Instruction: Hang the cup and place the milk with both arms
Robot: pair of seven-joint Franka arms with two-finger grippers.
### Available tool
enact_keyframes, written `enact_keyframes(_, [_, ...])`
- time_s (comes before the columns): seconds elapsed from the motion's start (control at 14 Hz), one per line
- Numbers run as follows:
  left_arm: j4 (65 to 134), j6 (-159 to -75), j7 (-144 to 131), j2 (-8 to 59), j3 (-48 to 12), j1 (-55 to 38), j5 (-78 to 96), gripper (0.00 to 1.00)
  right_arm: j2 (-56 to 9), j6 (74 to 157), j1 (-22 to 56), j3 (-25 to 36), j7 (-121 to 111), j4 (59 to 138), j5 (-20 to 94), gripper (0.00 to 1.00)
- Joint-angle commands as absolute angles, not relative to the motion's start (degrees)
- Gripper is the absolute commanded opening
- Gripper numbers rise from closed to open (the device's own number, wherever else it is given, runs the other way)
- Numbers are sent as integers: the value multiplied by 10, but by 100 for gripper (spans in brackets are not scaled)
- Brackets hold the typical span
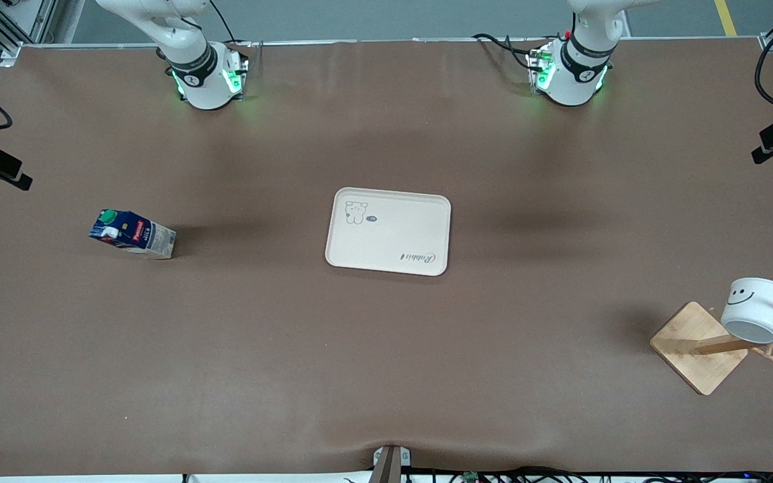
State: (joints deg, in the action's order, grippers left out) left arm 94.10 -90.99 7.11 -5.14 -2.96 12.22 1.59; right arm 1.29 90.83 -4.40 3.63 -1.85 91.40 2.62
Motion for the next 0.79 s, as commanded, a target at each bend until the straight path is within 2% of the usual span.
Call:
enact_keyframes(0.0, [932, -918, 83, -48, -33, 149, 44, 100, 24, 911, -51, 31, -23, 922, 23, 100])
enact_keyframes(0.29, [925, -916, 88, -40, -46, 138, 39, 100, 24, 911, -49, 32, -23, 922, 23, 100])
enact_keyframes(0.71, [927, -877, -14, -60, -134, 141, 28, 100, 24, 912, -51, 31, -23, 922, 23, 100])
